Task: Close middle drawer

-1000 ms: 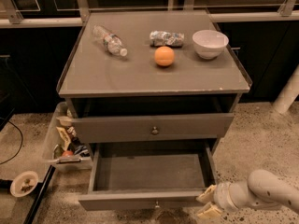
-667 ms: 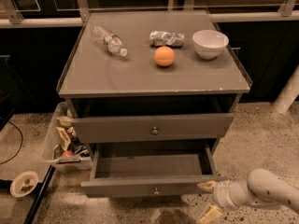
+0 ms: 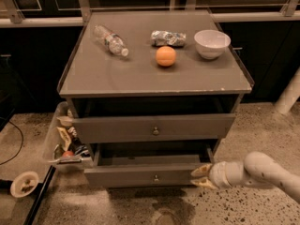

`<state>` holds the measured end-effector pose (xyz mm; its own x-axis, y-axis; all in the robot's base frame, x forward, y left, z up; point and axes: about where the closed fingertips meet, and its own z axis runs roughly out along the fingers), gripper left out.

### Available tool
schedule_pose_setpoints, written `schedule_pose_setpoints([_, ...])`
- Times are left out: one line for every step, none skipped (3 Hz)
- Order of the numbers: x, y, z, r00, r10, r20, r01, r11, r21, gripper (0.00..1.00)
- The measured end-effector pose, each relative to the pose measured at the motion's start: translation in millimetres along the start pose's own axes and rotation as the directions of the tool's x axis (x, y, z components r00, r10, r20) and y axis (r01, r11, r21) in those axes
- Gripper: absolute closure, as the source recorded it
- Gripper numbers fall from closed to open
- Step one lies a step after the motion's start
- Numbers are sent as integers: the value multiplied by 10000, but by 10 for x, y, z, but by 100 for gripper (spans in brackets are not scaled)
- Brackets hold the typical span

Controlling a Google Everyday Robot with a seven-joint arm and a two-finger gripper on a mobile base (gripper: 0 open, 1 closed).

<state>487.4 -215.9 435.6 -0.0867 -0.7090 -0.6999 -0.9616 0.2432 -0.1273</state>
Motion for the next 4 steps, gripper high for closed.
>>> schedule_pose_setpoints([-54, -599, 78, 9961, -821, -332, 837, 9953, 484, 84])
schedule_pose_setpoints([-65, -634, 78, 9956, -868, -346, 885, 9947, 520, 82])
schedule_pose_setpoints([-66, -634, 79, 9956, -868, -346, 885, 9947, 519, 59])
schedule_pose_setpoints([-66, -634, 79, 9956, -868, -346, 885, 9947, 518, 35])
